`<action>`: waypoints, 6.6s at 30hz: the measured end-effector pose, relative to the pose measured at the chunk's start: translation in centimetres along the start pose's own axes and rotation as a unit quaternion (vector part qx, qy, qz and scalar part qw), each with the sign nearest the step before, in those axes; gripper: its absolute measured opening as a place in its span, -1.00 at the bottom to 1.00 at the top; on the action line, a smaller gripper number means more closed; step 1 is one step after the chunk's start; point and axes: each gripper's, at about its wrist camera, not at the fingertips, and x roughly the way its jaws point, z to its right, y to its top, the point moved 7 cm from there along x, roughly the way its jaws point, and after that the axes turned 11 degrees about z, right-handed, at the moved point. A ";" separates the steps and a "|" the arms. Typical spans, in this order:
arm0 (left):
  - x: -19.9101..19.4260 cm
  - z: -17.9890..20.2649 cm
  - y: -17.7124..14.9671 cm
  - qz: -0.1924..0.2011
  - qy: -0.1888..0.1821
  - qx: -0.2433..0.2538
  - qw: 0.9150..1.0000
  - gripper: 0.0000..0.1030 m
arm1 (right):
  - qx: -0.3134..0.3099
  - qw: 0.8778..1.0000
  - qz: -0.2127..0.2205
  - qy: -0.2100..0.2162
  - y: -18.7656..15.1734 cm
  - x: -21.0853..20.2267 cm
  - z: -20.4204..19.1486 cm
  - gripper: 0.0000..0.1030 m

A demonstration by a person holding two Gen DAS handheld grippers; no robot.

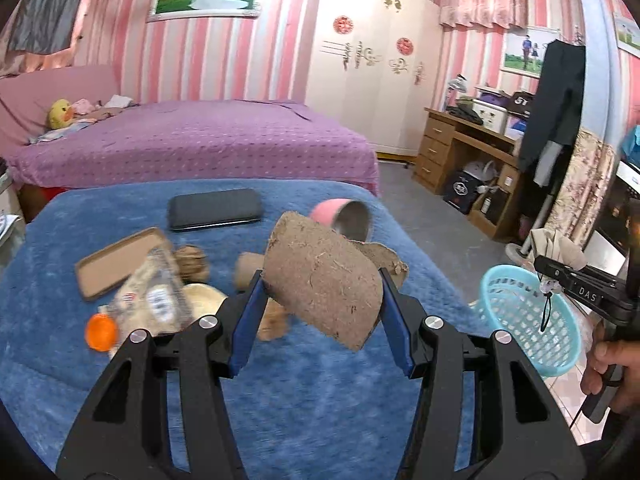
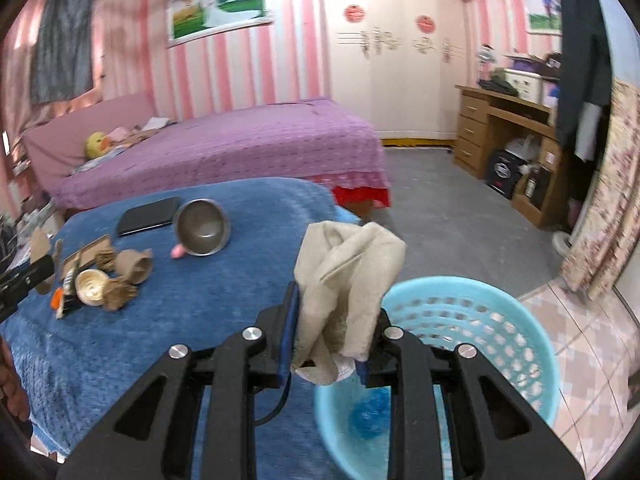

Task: Collect trash
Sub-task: 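Carry cardboard and tissue to the wastebasket and release both into it, then return both tools to the bed over the remaining trash, then grasp the snack packet with the left tool while the right grasps the crumpled brown paper, then carry packet and brown paper to the wastebasket and open both tools over it, then grasp the orange lid with the left tool while the right grasps the cream round container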

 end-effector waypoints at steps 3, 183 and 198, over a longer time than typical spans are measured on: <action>0.8 1.9 -0.3 -0.005 -0.013 0.001 1.000 0.04 | 0.001 1.000 0.003 -0.015 0.0 -0.1 1.6 -0.52; 3.8 22.2 -1.5 0.000 -0.216 0.012 0.976 0.00 | 0.113 0.991 0.042 -0.059 0.7 -1.1 11.6 -0.36; 0.9 -5.6 2.6 0.015 0.042 0.012 0.999 0.23 | 0.074 0.995 0.045 -0.052 1.5 -0.1 5.8 0.36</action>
